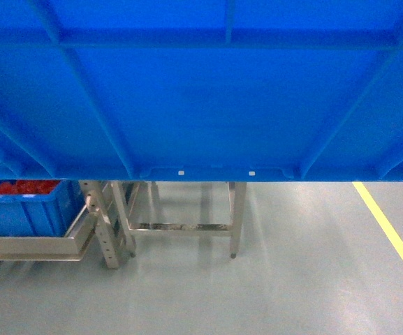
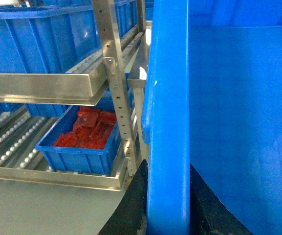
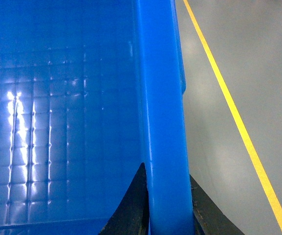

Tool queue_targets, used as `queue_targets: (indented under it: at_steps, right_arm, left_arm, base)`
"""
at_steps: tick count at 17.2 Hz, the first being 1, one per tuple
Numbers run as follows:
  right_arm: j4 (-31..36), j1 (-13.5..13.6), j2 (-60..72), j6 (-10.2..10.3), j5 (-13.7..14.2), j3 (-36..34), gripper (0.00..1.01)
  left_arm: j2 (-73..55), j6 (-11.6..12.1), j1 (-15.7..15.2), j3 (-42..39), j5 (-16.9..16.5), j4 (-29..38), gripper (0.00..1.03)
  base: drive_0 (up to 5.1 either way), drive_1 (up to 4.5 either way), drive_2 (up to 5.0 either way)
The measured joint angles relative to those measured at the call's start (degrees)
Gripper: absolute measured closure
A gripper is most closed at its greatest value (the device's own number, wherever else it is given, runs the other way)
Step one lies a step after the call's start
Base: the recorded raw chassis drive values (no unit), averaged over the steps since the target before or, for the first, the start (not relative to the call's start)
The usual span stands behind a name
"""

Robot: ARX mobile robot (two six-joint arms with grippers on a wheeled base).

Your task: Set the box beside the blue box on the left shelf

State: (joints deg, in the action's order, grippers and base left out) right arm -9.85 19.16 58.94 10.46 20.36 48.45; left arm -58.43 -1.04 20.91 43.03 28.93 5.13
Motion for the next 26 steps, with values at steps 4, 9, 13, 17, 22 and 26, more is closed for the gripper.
queue_targets:
  at_steps: [4, 9, 13, 17, 22, 26]
  right_arm:
    - [-0.13, 0.00, 0.09, 0.02, 0.02, 0.00, 0.91]
    - [0.13, 0.00, 0.07, 0.02, -0.02, 0.00, 0.91]
    - [0.04, 0.00, 0.07, 0.02, -0.11, 0.00, 0.91]
    - [0.04, 0.00, 0.26, 0.17, -0.17, -0.04, 0.91]
    - [0.02, 0.00, 0.17, 0.17, -0.17, -0.07, 0.91]
    - [0.11, 0.00, 0.17, 0.15, -0.15, -0.09, 0.91]
  left_arm:
    - [0.04, 0.00, 0.00, 0.00, -0.02, -0.09, 0.91]
    - [0.09, 0.02, 0.00, 0.00, 0.00, 0.09, 0.91]
    - [0.11, 0.02, 0.00, 0.02, 0.02, 0.02, 0.91]
    - [0.09, 0.22, 0.00, 0.00, 0.09, 0.00, 0.91]
    - [0.09, 0.17, 0.00, 0.00, 0.04, -0.15, 0.91]
    - [0.09, 0.20, 0.00, 0.00, 0.07, 0.02, 0.91]
  base:
    - [-4.9, 2.50, 2.5]
    - [-5.0, 2.50, 2.5]
    - [-5.1, 2.37, 2.4]
    - [-5.0, 2.35, 2.3]
    - [-5.0, 2.34, 2.3]
    - [-5.0, 2.16, 2.6]
